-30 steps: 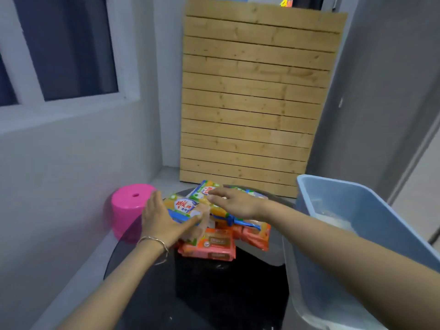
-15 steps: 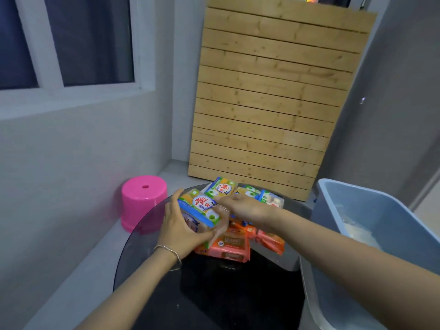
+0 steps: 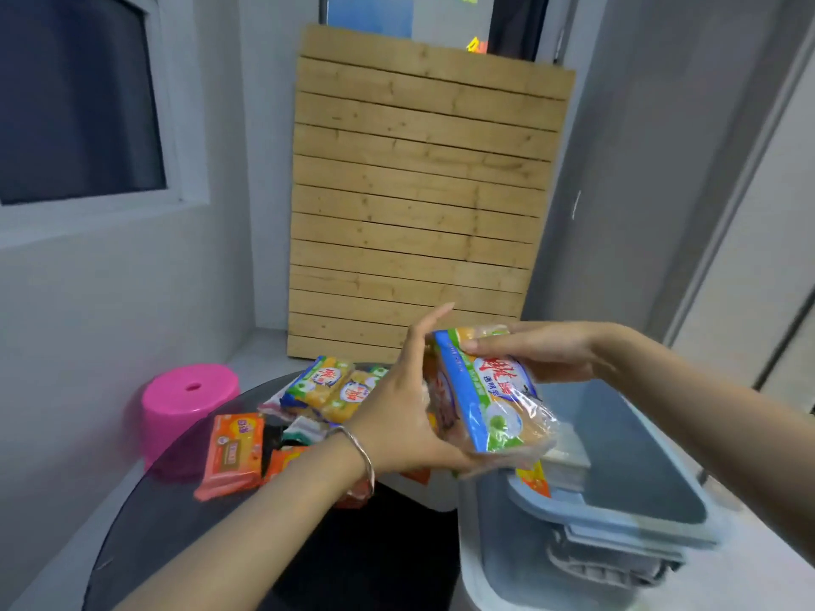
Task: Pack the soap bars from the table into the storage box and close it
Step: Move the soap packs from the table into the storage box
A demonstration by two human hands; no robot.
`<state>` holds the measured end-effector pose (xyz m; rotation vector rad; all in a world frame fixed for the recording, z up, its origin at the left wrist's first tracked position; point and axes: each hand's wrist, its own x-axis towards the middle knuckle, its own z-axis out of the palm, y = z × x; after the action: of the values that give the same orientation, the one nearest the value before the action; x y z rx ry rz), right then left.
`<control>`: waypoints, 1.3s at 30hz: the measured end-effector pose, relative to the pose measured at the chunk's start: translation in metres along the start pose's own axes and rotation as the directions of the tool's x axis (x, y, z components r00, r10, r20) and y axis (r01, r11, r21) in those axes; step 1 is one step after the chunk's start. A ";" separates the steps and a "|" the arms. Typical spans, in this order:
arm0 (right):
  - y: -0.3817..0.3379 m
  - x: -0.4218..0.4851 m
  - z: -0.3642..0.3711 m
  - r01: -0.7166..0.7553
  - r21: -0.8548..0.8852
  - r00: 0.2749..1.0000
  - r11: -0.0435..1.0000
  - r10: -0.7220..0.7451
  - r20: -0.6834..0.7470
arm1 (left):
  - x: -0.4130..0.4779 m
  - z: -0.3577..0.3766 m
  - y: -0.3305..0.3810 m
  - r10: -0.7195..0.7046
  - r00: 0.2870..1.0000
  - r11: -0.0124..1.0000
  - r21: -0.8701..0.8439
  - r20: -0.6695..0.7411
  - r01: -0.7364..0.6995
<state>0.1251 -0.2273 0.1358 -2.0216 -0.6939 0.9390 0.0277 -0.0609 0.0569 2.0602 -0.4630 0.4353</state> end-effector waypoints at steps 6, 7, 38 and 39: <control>0.036 -0.059 -0.050 -0.078 -0.048 0.991 0.996 0.073 -0.111 | 0.041 0.056 0.016 0.013 0.990 0.996 -0.084 0.141 -0.001; 0.044 -0.066 -0.055 -0.064 -0.044 0.983 0.997 0.055 -0.174 | 0.046 0.063 0.013 -0.012 0.989 0.996 -0.091 0.150 0.026; 0.131 -0.021 -0.035 -0.513 -0.499 0.858 0.699 0.441 -0.264 | 0.037 0.104 -0.020 -0.453 0.876 0.771 -0.420 0.167 0.479; 0.128 -0.022 -0.034 -0.508 -0.475 0.861 0.718 0.432 -0.267 | 0.037 0.103 -0.020 -0.444 0.880 0.786 -0.399 0.167 0.472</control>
<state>0.1584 -0.3272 0.0524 -2.8302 -0.3781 0.9391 0.0816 -0.1459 0.0091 1.6752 -0.0650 -0.0342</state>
